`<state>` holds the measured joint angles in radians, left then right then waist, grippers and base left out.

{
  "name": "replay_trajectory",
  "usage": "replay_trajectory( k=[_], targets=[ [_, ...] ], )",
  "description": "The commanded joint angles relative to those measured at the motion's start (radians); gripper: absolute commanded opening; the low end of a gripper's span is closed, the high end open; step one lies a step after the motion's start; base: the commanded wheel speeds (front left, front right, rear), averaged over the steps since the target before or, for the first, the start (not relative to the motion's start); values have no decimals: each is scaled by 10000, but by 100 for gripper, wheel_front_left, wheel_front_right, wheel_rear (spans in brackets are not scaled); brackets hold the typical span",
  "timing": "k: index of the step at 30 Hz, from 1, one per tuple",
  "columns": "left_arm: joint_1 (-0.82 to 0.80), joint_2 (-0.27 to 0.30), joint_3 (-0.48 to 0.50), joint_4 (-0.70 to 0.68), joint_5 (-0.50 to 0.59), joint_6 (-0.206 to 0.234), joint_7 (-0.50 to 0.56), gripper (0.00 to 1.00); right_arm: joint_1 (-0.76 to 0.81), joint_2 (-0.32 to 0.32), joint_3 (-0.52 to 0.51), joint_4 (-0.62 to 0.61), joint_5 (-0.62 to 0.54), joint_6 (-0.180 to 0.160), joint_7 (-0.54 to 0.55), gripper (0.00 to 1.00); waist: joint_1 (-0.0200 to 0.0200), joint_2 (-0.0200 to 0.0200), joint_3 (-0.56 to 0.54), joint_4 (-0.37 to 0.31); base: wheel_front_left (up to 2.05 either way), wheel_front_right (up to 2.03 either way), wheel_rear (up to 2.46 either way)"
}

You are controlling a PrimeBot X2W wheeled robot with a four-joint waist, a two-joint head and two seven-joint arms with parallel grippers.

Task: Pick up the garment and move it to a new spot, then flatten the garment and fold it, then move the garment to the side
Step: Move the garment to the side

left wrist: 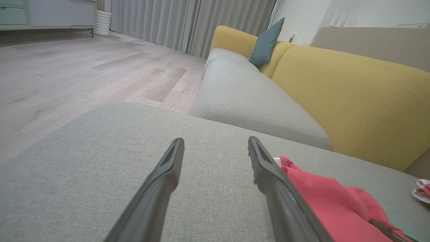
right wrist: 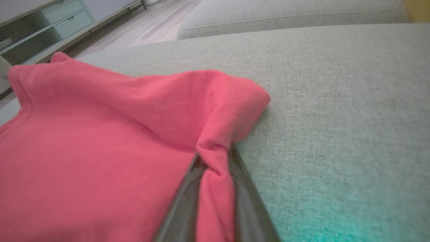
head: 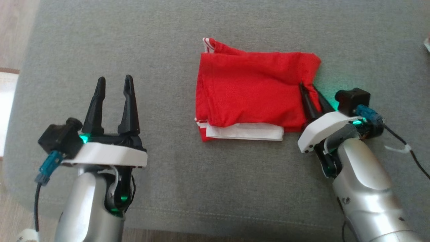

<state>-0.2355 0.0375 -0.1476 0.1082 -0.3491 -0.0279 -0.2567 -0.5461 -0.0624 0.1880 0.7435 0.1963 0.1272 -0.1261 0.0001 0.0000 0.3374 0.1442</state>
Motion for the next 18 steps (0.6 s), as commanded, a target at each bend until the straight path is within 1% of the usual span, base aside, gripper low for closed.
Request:
replay_trajectory(
  k=[1, 5, 9, 12, 13, 15, 18],
  targets=[
    [-343, 127, 359, -273, 19, -54, -51, 100, -62, 122, 188, -57, -250, 35, -124, 0, -1, 0, -7, -147, 0, 0, 0],
    [-388, 127, 433, -318, 76, -93, -51, 100, -322, 122, -51, -268, -1278, 35, -432, 0, -1, 0, 10, -525, 0, 0, 0],
    [-447, 127, 481, -382, 150, -147, -51, 100, -541, 53, -454, -875, -2904, 35, -560, 0, -1, 0, 74, -979, 0, 0, 0],
    [-506, 127, 522, -415, 201, -190, -51, 100, -623, -382, -642, -1513, -3771, 35, -563, 0, -1, 0, 115, -1306, 0, 0, 0],
    [-506, 127, 522, -415, 201, -190, -51, 100, -623, -382, -642, -1513, -3771, 35, -563, 0, -1, 0, 115, -1306, 0, 0, 0],
    [-548, 127, 556, -435, 240, -223, -51, 100, -679, -816, -641, -1928, -4069, 35, -503, 0, -1, 0, 150, -1528, 0, 0, 0],
    [-622, 127, 585, -458, 316, -291, -51, 100, -818, -1637, -468, -2409, -4115, 35, -296, 0, -1, 0, 248, -1847, 0, 0, 0]
  ],
)
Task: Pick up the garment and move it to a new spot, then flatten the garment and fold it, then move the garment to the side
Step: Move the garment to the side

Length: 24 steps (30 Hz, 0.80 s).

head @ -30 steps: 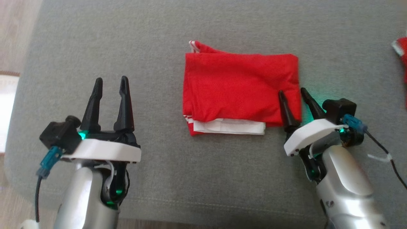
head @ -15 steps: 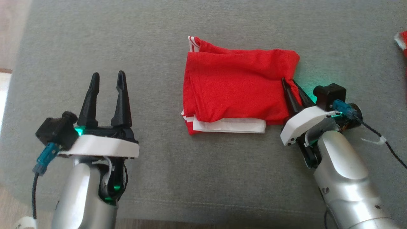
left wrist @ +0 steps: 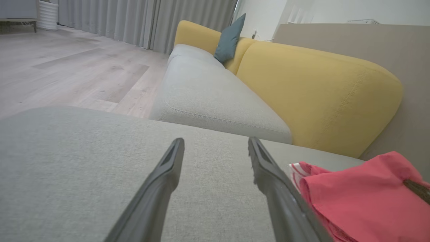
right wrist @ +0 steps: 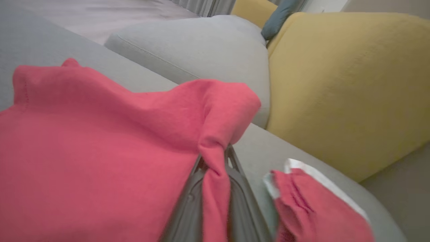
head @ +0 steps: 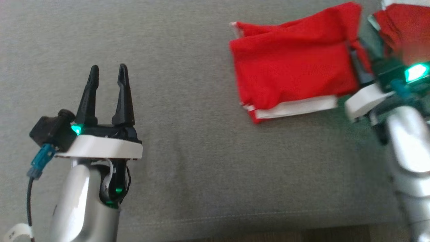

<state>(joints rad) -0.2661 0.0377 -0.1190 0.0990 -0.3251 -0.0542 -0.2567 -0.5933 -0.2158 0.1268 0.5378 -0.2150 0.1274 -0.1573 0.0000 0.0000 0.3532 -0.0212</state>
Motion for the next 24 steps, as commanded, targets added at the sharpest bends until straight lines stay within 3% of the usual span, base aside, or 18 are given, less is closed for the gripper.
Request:
replay_trajectory(
  k=[1, 8, 12, 16, 24],
  targets=[
    [-345, 125, 299, -368, 103, -52, -51, 100, -406, -415, 193, -461, 62, 33, 119, 0, 0, 0, 130, -287, 0, 0, 0],
    [-619, 125, 211, -363, 235, -189, -51, 100, -1105, -2542, 144, -736, 770, 33, 572, 0, 0, 0, 492, -707, 0, 0, 0],
    [-744, 125, 179, -353, 302, -252, -51, 100, -1448, -3292, -313, -700, 629, 33, 915, 0, 0, 0, 688, -781, 0, 0, 0],
    [-813, 125, 181, -333, 335, -317, -51, 100, -1438, -3584, -790, -631, 355, 33, 1360, 0, 0, 0, 809, -768, 0, 0, 0],
    [-773, 125, 219, -277, 434, -395, -51, 100, -1191, -3491, -1108, -925, 106, 33, 1631, 0, 0, 0, 905, -812, 0, 0, 0]
  ],
)
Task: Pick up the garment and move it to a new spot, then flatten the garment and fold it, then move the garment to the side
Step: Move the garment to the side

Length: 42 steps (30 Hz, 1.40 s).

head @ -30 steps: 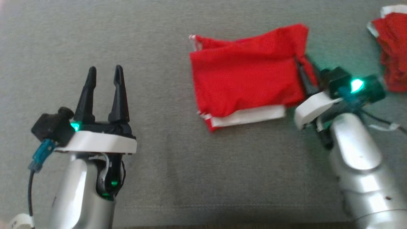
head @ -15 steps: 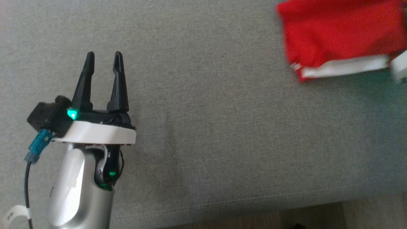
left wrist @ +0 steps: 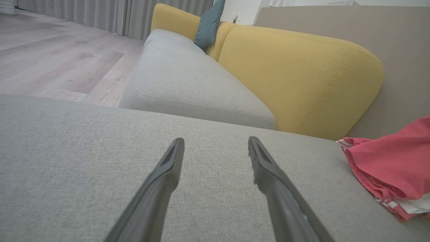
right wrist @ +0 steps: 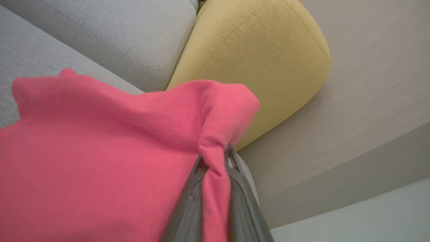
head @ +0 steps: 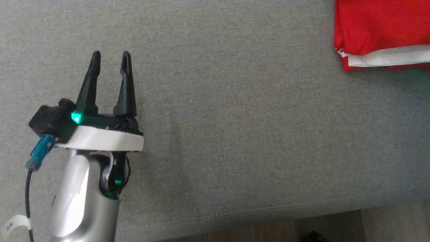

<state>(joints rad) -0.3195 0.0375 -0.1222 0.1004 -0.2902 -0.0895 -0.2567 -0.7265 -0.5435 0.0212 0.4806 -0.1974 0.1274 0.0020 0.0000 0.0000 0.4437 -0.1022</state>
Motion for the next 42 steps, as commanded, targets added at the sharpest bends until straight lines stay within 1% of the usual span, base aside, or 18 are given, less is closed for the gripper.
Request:
replay_trajectory(
  k=[1, 3, 4, 5, 6, 11, 14, 17, 20, 22, 26, 33, 36, 39, 42],
  targets=[
    [-246, 127, 251, -284, 90, -47, -51, 100, 165, -202, -65, -396, -79, 33, 26, 0, 0, 0, 5, -6, 0, 0, 0],
    [-265, 127, 264, -273, 97, -54, -51, 100, 203, -152, -148, -457, -55, 33, 4, 0, 0, 0, 7, -26, 0, 0, 0],
    [-279, 127, 275, -263, 108, -62, -51, 100, 243, -96, -213, -524, -59, 33, -43, 49, 0, 0, 8, -50, 0, 0, 0],
    [-286, 127, 271, -253, 114, -68, -51, 100, 269, -55, -252, -554, -53, 33, -56, 94, 0, 0, 5, -56, 0, 0, 0],
    [-291, 127, 264, -243, 118, -73, -51, 100, 288, 4, -342, -593, -27, 33, -75, 100, 0, 0, -1, -61, 0, 0, 0],
    [-311, 127, 218, -170, 76, -86, -51, 100, 339, 165, -681, -840, -48, 33, -143, 100, 0, 0, -101, -38, 0, 0, 0],
    [-292, 127, 202, -116, 6, -88, -51, 100, 328, 285, -674, -1066, -111, 33, -229, 100, 0, 0, -254, 13, 0, 0, 0],
    [-268, 127, 207, -100, -88, -64, -51, 100, 250, 556, -608, -1358, -124, 33, -367, 100, 0, 0, -490, 103, 0, 0, 0],
    [-208, 127, 243, -117, -173, -5, -51, 100, 219, 1047, -452, -1656, -56, 33, -572, 100, 0, 0, -815, 216, 0, 0, 0],
    [-133, 127, 279, -132, -225, 49, -51, 100, 307, 1485, -271, -1847, 40, 33, -720, 100, 0, 0, -1075, 304, 0, 0, 0],
    [73, 127, 413, -246, -302, 161, -51, 100, 723, 2482, 28, -2069, 400, 33, -1084, 100, 0, 0, -1613, 504, 0, 0, 0],
    [650, 127, 566, -348, -318, 298, -51, 100, 2166, 4363, -24, -2121, 830, 33, -1972, 100, 0, 0, -2518, 852, 0, 0, 0],
    [970, 127, 548, -345, -334, 311, -51, 100, 2917, 4766, -22, -2163, 879, 33, -2300, 100, 0, 0, -2861, 938, 0, 0, 0],
    [1322, 127, 540, -367, -465, 431, -51, 100, 3634, 4907, -89, -2259, 1047, 33, -2503, 100, 0, 0, -3139, 971, 0, 0, 0],
    [1629, 127, 506, -424, -565, 470, -51, 100, 4254, 4926, -136, -2385, 1860, 33, -2590, 100, 0, 0, -3333, 975, 0, 0, 0]
  ],
)
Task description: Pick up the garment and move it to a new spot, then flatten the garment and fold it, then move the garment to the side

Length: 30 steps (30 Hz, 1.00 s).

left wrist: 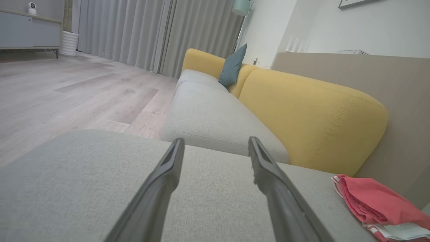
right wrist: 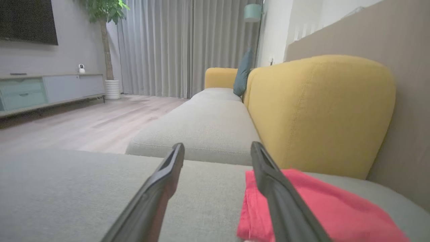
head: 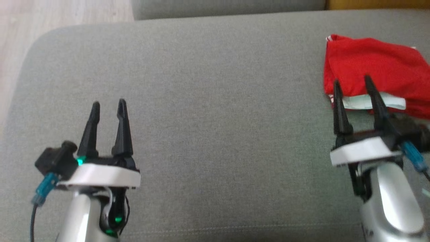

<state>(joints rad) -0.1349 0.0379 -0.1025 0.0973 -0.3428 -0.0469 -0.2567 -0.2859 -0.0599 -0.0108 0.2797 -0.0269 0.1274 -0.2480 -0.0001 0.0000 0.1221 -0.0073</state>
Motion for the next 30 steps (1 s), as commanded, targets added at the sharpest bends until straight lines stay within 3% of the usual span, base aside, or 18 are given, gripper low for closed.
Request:
replay_trajectory(
  k=[1, 11, 30],
  targets=[
    [-119, 123, 306, -406, -63, 50, -51, 100, 35, 91, 209, -413, 368, 33, -104, 100, 1, 0, -166, 15, 0, 0, 0],
    [501, 123, 63, -424, 66, -116, -51, 100, 1199, 95, 331, -892, 1059, 33, -135, 100, 1, 0, -434, 3, 0, 0, 0],
    [698, 123, 270, -930, -235, -296, -51, 100, 1382, 96, 284, -1368, 1168, 33, -137, 100, 1, 0, -380, -57, 0, 0, 0]
  ],
)
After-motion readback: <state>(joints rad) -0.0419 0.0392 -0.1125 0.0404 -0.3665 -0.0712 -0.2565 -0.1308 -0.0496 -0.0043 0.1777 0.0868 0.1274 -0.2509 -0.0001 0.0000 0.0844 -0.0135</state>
